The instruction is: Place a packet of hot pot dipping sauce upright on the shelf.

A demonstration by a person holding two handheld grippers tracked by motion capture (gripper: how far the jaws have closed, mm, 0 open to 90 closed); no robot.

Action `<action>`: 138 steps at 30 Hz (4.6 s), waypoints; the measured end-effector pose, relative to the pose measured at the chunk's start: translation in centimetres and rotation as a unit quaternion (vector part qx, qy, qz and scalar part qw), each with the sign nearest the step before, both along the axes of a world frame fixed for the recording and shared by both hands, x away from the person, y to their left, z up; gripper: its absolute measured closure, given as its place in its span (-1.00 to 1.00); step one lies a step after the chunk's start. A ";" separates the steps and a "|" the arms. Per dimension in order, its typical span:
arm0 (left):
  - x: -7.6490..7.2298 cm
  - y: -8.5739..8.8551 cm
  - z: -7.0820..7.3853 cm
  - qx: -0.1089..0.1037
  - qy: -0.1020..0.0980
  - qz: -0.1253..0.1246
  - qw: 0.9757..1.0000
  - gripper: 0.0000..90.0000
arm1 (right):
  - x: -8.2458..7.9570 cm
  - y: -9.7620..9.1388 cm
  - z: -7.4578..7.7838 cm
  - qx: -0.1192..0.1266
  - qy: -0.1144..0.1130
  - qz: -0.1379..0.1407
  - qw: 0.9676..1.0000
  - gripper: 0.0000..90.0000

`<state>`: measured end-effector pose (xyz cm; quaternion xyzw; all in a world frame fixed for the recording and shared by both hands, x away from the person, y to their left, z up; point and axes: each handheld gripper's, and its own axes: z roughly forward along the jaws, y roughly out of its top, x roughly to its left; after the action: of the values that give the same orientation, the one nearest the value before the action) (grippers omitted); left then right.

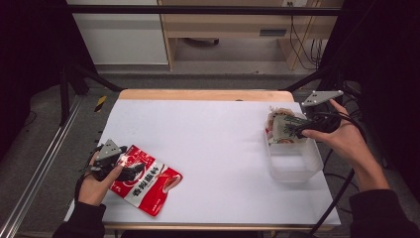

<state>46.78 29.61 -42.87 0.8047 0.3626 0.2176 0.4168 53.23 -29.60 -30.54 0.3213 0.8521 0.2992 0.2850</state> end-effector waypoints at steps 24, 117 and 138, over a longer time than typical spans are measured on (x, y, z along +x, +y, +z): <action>-1.3 1.5 -0.5 0.017 -0.003 0.033 0.999 -0.90 | -4.9 10.7 0.2 0.028 -0.045 0.056 0.997 -0.72; -5.0 6.9 -3.4 -0.013 0.113 0.040 0.993 -0.46 | -8.1 21.3 -16.1 0.042 0.038 0.069 0.996 -0.73; -2.9 5.8 -2.1 0.016 0.102 0.059 0.993 1.00 | -8.2 21.5 -15.9 0.051 0.046 0.075 0.995 -0.72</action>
<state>43.84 35.40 -45.02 0.8063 0.4467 0.1649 0.3511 45.04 -8.08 -46.44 0.2844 0.8696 0.3476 0.2053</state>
